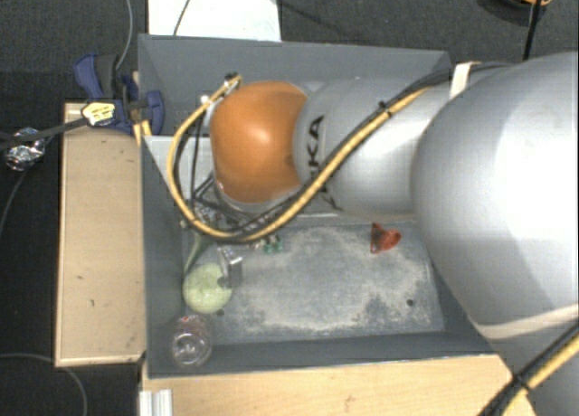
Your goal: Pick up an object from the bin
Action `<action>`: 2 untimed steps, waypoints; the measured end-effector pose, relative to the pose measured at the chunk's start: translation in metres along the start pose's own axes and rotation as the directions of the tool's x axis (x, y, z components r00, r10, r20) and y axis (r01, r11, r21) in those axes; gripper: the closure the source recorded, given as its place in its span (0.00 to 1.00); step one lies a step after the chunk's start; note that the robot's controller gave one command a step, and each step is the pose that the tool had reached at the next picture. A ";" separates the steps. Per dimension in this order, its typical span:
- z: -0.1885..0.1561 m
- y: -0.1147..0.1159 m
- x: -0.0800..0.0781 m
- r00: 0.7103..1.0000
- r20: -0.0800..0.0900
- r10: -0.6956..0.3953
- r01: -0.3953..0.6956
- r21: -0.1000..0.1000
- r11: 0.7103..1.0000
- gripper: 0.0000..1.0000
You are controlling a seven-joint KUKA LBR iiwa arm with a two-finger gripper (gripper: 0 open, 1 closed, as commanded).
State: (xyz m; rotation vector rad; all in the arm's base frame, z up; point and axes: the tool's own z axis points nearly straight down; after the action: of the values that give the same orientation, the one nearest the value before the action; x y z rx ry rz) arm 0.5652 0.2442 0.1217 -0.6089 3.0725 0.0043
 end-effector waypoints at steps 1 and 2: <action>0.000 0.000 0.000 1.000 0.000 0.002 -0.002 0.000 1.000 0.00; 0.036 -0.016 0.018 0.959 0.002 -0.285 0.285 0.000 0.959 1.00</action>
Offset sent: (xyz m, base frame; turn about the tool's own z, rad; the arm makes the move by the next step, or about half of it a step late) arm -0.0105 -0.0217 -0.0368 -0.2923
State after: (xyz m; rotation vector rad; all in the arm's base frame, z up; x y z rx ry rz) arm 0.5554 0.2226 0.0856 -1.0437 2.9510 0.0034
